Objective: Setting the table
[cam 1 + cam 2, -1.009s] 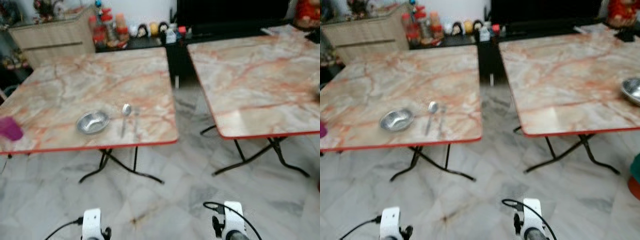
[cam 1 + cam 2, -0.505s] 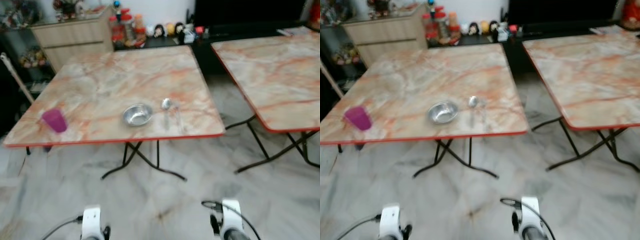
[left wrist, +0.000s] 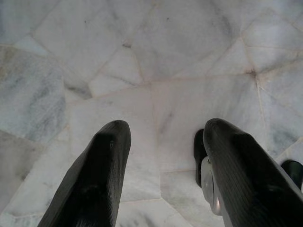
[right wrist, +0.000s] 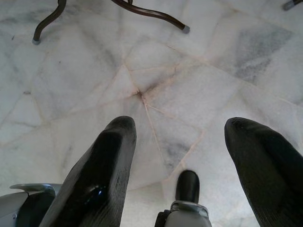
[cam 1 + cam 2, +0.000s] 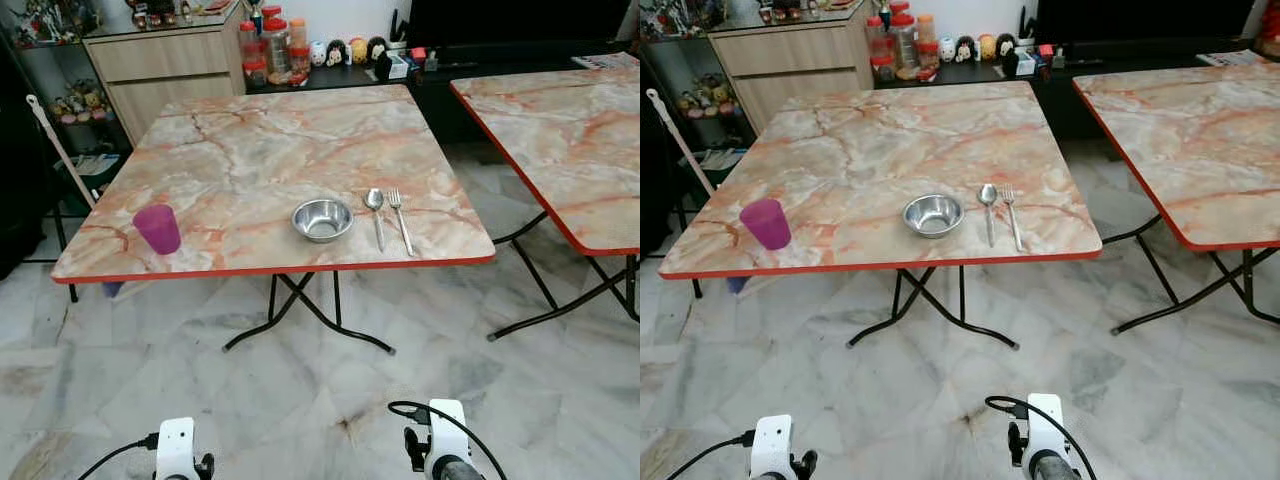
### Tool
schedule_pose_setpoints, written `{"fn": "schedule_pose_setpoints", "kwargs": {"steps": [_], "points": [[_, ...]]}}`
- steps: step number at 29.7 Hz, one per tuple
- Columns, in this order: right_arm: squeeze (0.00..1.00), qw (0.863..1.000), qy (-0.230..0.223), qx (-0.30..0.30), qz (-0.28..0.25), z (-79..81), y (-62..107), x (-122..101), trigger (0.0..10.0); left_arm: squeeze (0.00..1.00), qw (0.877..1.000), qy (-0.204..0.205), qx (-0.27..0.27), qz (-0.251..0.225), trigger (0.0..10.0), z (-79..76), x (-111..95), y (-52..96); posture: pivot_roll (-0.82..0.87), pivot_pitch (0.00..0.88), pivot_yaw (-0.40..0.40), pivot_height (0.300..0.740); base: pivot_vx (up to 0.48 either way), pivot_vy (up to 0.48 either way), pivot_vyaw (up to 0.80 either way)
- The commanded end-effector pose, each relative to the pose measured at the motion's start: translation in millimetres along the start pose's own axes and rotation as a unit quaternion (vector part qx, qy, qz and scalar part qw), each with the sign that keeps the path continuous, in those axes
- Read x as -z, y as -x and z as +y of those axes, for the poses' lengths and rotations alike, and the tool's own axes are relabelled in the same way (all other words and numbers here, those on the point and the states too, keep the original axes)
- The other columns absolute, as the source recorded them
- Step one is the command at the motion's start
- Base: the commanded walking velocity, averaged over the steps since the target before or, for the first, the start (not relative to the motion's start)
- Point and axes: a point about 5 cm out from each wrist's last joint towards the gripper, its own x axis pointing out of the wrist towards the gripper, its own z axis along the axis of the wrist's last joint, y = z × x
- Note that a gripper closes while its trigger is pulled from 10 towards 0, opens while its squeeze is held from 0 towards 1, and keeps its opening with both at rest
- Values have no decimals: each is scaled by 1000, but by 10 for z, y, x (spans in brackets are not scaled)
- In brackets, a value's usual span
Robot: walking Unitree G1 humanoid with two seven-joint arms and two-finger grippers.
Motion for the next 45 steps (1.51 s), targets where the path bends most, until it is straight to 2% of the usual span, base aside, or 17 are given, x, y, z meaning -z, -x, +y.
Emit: {"fn": "schedule_pose_setpoints", "kwargs": {"steps": [1,5,15,22,26,29,36,44,45], "points": [[0,1000,-5,0,-5,13,-10,-41,10000,0,1000,13,-2,-5,10000,0,-43,-10,35,0,78,740,0,0,0],[0,1000,-8,2,-4,5,-8,-34,10000,0,1000,20,-4,-5,10000,6,-50,-12,39,0,76,740,0,0,0],[0,1000,-13,3,-4,14,-9,-34,10000,0,1000,24,-9,-8,10000,26,-51,-10,54,0,71,740,0,304,0],[0,1000,-14,2,-4,17,-8,-30,10000,0,1000,21,-8,-14,10000,15,-66,-11,51,0,71,740,0,0,0],[0,1000,-14,5,-4,-4,-6,-28,10000,0,999,27,0,-42,10000,-34,-202,-34,55,0,68,740,0,0,0],[0,1000,-13,4,-4,-2,-6,-28,10000,0,999,29,1,-46,10000,-47,-236,-41,58,0,66,740,0,0,0],[0,1000,-14,3,-7,9,-11,-48,10000,0,999,20,3,-38,10000,-50,-205,-38,49,0,68,740,0,0,0],[0,1000,-12,4,-5,-9,-6,-31,10000,0,997,22,17,-78,10000,-114,-342,-45,52,0,65,740,0,0,0],[0,1000,-12,5,-6,-14,-6,-31,10000,0,993,29,24,-114,10000,-140,-464,-43,48,0,66,740,0,0,0]]}}
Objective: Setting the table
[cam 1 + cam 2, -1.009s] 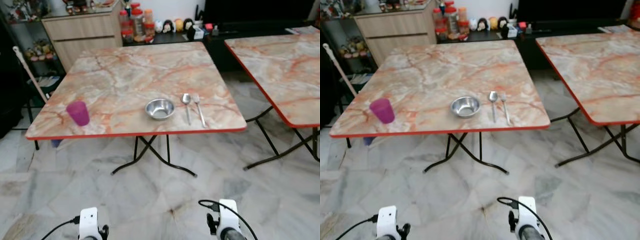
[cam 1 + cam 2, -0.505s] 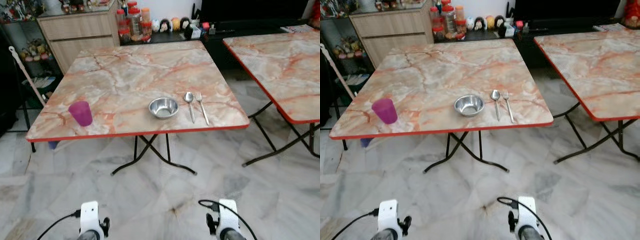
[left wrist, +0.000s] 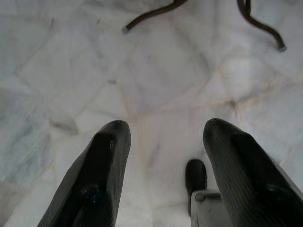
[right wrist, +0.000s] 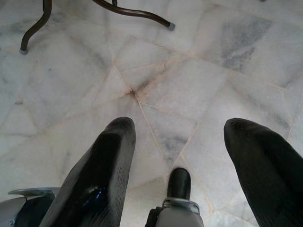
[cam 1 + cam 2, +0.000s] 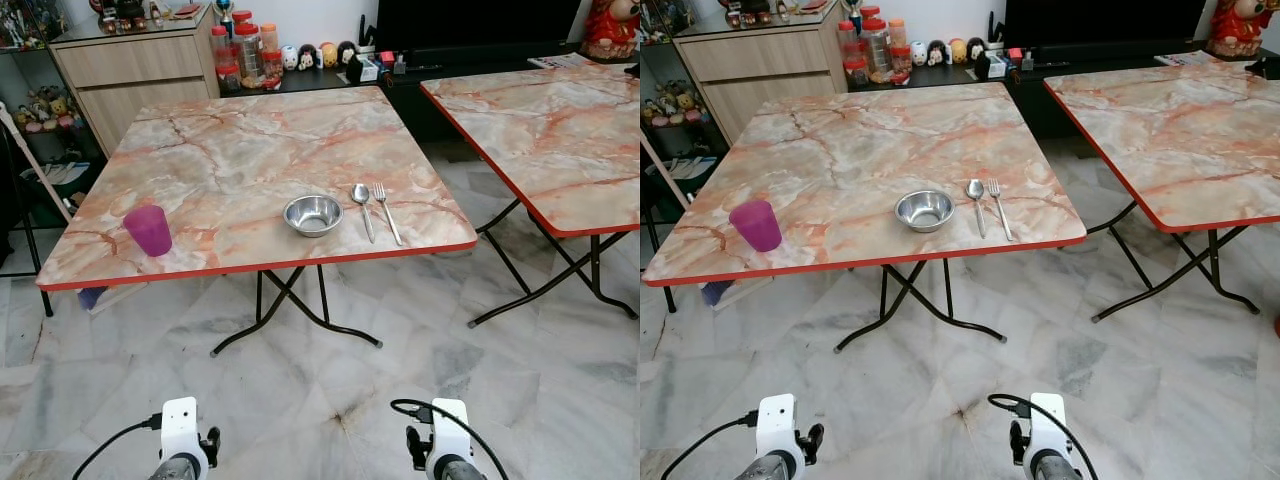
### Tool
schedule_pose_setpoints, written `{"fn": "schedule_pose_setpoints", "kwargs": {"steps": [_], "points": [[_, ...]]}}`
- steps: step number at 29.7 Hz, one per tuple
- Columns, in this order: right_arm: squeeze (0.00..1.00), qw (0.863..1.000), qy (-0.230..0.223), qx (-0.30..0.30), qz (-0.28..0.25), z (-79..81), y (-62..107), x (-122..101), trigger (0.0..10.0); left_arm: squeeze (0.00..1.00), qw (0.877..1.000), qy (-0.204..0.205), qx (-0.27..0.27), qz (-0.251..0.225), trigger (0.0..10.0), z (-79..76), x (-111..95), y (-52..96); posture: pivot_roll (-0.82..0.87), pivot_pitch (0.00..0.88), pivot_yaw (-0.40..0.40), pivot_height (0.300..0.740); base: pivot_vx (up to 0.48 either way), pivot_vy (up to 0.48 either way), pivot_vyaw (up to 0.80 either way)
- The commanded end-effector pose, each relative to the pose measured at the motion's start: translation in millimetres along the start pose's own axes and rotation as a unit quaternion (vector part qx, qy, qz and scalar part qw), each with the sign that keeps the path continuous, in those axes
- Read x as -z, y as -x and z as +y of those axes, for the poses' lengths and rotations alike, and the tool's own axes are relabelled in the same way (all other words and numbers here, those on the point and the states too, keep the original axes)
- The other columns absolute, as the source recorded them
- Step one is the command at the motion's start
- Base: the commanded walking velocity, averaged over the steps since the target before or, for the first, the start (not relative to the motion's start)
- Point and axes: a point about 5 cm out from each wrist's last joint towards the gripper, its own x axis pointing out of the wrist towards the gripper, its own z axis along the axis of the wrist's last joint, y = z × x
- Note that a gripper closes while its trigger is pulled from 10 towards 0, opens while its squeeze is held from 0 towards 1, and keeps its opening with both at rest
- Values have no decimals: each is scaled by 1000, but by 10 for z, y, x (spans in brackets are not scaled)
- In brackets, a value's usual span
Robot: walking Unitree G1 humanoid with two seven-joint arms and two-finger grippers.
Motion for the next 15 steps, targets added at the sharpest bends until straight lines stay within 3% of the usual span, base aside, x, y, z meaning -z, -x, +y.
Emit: {"fn": "schedule_pose_setpoints", "kwargs": {"steps": [1,5,13,15], "points": [[0,1000,-3,1,-3,-5,-5,-24,10000,0,997,11,15,-69,10000,-61,-258,-39,49,0,66,740,0,0,0],[0,1000,-1,1,-4,-18,-4,-25,10000,0,982,1,34,-187,10000,-125,-610,3,62,5,59,740,0,0,0],[0,1000,5,-3,-6,-5,-9,-41,10000,0,954,25,36,-296,10000,-161,-1001,130,79,10,48,740,0,0,0],[0,1000,8,-6,-8,11,-15,-64,10000,0,934,31,47,-352,10000,-274,-1278,219,89,10,43,740,0,0,0]]}}
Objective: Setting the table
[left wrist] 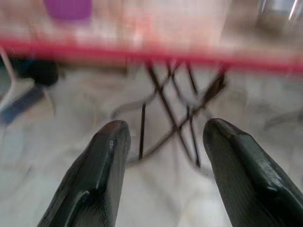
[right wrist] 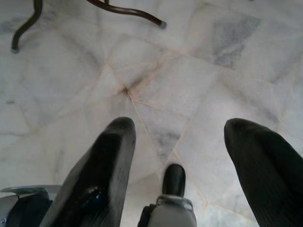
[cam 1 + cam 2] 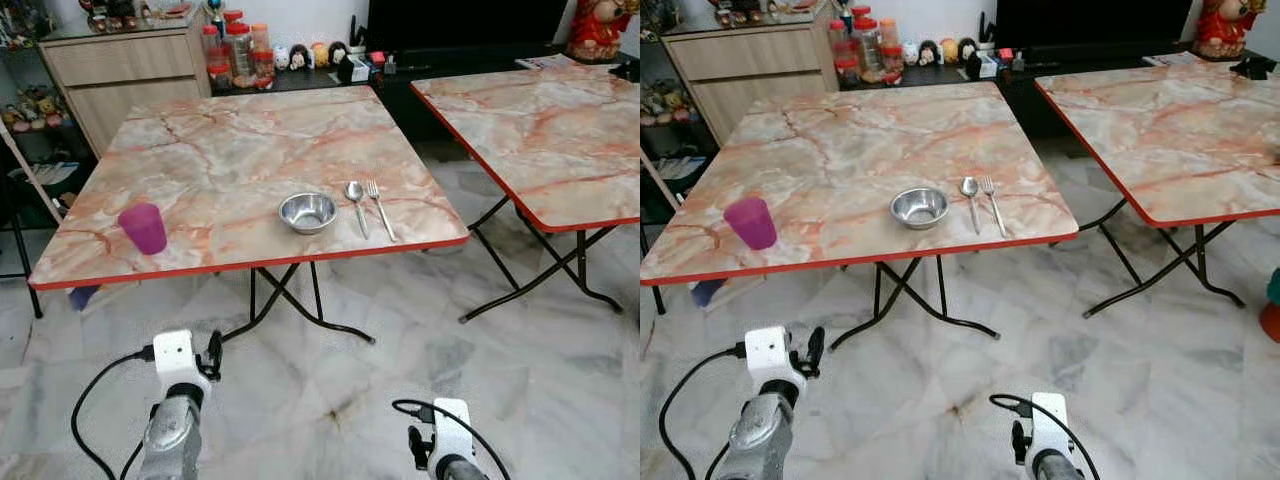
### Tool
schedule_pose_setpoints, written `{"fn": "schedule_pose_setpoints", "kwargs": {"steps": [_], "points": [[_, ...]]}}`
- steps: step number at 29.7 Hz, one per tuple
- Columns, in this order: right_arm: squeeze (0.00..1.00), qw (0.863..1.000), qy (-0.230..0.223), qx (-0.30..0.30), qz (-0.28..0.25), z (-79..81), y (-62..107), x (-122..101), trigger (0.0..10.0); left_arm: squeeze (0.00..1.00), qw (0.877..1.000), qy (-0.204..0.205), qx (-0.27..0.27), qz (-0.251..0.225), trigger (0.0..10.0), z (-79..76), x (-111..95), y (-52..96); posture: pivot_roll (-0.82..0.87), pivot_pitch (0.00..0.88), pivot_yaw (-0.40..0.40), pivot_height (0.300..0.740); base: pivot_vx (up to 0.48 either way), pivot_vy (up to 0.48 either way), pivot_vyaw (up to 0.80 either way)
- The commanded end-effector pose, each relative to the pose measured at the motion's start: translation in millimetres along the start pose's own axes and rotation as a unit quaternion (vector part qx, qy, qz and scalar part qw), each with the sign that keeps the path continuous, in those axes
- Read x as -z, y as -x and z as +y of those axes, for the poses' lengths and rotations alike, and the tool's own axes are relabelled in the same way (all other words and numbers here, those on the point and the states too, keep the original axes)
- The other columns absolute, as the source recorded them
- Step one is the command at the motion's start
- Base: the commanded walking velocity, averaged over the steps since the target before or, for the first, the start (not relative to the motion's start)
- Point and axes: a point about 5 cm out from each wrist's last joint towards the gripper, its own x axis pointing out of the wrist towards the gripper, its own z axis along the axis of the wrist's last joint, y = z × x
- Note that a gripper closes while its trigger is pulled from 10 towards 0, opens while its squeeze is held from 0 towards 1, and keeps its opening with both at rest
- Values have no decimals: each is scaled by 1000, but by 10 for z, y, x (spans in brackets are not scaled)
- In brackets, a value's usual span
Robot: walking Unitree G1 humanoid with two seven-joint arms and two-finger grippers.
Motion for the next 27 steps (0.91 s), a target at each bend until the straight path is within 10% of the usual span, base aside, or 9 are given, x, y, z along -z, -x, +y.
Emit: {"fn": "schedule_pose_setpoints", "kwargs": {"steps": [1,14,27], "points": [[0,1000,5,-8,-8,38,-16,-63,10000,0,999,0,7,-44,10000,-74,-206,-88,89,10,43,740,0,0,0],[0,1000,-12,-17,-6,76,-21,-72,10000,0,992,34,49,-107,10000,-487,-702,-419,71,0,49,732,295,0,0],[0,1000,-7,-5,-7,48,-11,-44,10000,0,992,39,56,-105,10000,-518,-737,-431,69,6,60,723,353,0,0]]}}
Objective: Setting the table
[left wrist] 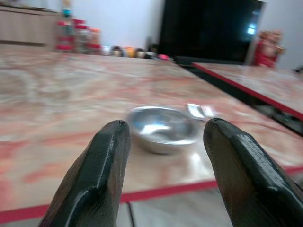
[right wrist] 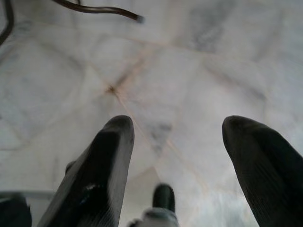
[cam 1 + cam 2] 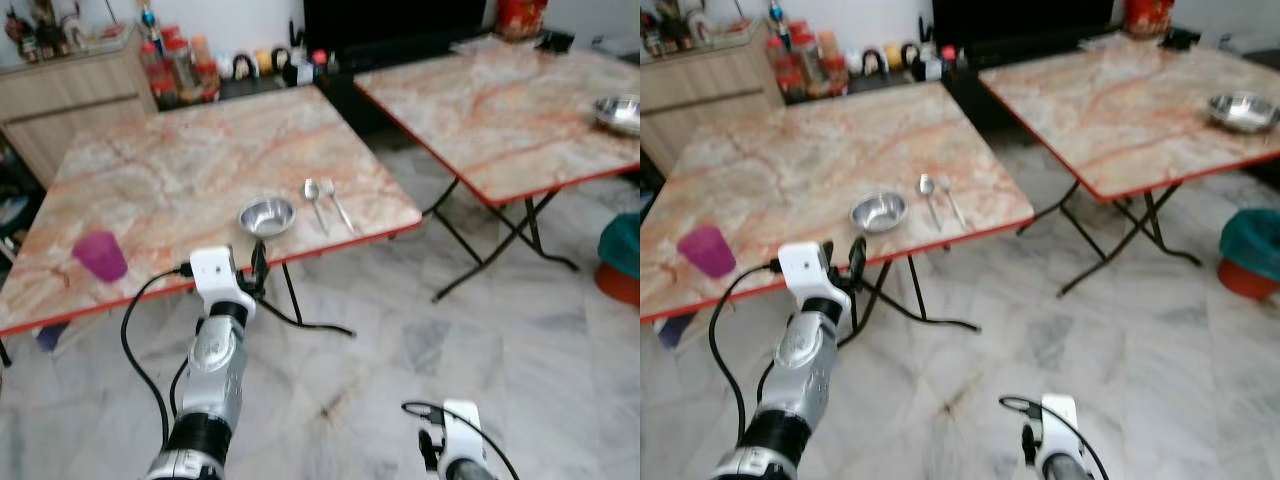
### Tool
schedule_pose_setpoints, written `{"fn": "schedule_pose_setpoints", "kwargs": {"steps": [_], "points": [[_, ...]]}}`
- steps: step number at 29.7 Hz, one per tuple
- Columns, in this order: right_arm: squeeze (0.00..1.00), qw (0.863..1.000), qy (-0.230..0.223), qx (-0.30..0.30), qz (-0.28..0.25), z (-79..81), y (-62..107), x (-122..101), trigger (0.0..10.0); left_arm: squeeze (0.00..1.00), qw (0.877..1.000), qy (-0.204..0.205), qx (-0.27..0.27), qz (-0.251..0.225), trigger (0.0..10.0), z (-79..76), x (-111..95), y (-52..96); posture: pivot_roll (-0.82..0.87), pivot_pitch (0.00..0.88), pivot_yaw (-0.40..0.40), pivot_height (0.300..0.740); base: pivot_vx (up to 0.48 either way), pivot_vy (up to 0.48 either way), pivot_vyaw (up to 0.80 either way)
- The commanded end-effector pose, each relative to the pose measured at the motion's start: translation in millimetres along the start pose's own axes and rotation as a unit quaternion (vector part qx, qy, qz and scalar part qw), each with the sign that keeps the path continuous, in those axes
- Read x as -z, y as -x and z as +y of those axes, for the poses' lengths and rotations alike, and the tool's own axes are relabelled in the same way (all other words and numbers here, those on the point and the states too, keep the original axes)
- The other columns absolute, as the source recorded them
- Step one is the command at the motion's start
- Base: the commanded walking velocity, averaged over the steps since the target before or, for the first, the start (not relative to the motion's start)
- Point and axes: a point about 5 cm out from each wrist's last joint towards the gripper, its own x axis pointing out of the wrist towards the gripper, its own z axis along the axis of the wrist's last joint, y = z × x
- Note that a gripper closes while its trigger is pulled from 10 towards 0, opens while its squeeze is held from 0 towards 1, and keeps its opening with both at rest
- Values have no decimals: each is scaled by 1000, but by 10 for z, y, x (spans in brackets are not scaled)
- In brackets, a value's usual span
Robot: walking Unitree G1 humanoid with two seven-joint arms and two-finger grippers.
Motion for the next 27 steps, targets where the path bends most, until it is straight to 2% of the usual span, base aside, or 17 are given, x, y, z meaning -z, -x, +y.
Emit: {"fn": "schedule_pose_setpoints", "kwargs": {"steps": [1,13,27], "points": [[0,1000,-5,-13,-8,105,-16,-58,10000,0,1000,-5,-22,4,10000,150,-13,19,69,6,60,723,360,0,0],[0,1000,8,-17,-12,103,-15,-64,10000,0,1000,-2,-17,7,10000,145,-26,4,65,0,63,723,357,0,0],[0,1000,3,-18,-11,114,-19,-73,10000,0,1000,4,-10,14,10000,122,-11,-5,68,0,65,723,355,0,0]]}}
